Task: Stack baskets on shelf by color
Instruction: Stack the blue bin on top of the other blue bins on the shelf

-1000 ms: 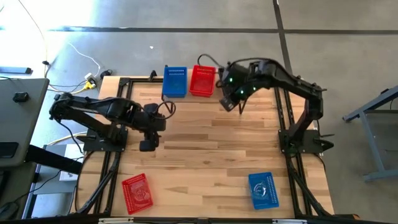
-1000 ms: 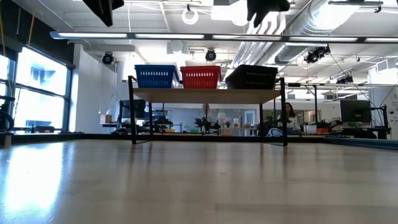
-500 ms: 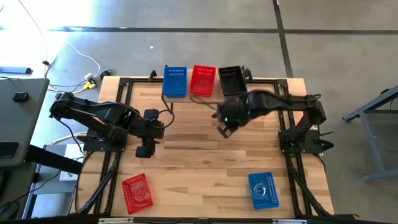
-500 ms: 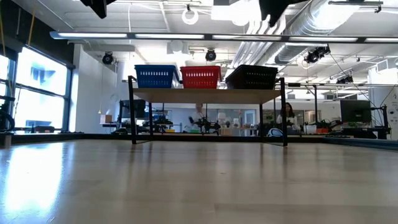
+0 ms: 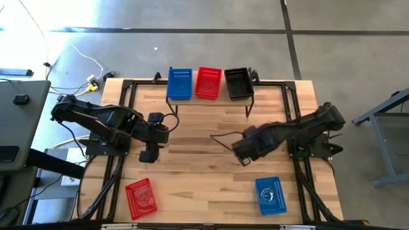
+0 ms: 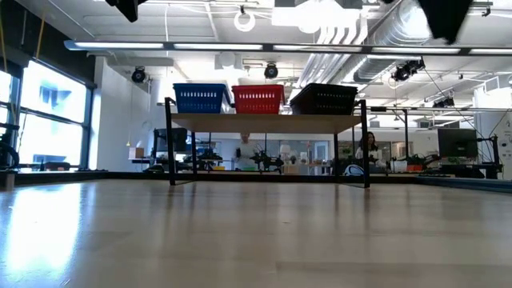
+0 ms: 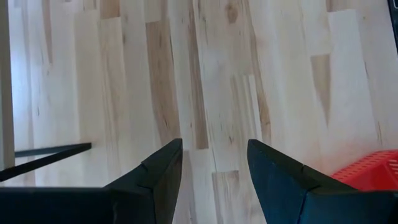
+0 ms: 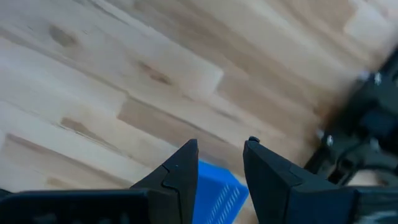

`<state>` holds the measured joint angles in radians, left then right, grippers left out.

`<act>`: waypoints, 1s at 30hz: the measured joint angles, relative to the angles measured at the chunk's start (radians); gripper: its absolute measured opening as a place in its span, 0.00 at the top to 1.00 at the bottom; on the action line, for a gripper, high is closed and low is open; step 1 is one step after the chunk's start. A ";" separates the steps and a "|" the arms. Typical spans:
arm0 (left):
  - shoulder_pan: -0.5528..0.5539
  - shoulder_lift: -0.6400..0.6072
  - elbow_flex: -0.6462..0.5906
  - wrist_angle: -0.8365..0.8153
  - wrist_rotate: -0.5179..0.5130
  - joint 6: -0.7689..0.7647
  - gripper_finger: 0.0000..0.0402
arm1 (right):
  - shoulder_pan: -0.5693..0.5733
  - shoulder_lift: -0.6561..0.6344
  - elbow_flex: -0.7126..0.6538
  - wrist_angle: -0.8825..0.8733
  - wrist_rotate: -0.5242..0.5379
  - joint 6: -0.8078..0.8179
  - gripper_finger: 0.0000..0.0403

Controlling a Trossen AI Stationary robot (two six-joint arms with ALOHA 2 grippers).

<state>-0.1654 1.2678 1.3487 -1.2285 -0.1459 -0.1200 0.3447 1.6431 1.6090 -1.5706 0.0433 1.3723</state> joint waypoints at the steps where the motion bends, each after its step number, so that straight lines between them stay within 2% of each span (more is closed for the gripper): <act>1: 0.000 0.000 0.000 0.003 0.000 0.000 0.58 | 0.020 -0.015 -0.024 0.003 -0.004 0.035 0.72; 6: 0.000 0.000 0.000 0.024 0.000 -0.010 0.58 | 0.115 -0.091 -0.138 0.068 -0.028 0.169 0.72; 16: 0.002 0.001 0.000 0.120 0.000 -0.126 0.58 | 0.277 -0.193 -0.341 0.193 -0.088 0.329 0.72; 24: 0.002 0.001 0.000 0.207 0.000 -0.215 0.58 | 0.395 -0.206 -0.458 0.290 -0.171 0.438 0.72; 30: 0.002 0.001 0.000 0.225 0.001 -0.278 0.58 | 0.472 -0.207 -0.521 0.387 -0.172 0.558 0.72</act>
<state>-0.1638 1.2686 1.3491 -1.0031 -0.1454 -0.3978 0.8166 1.4364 1.0876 -1.1837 -0.1284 1.9298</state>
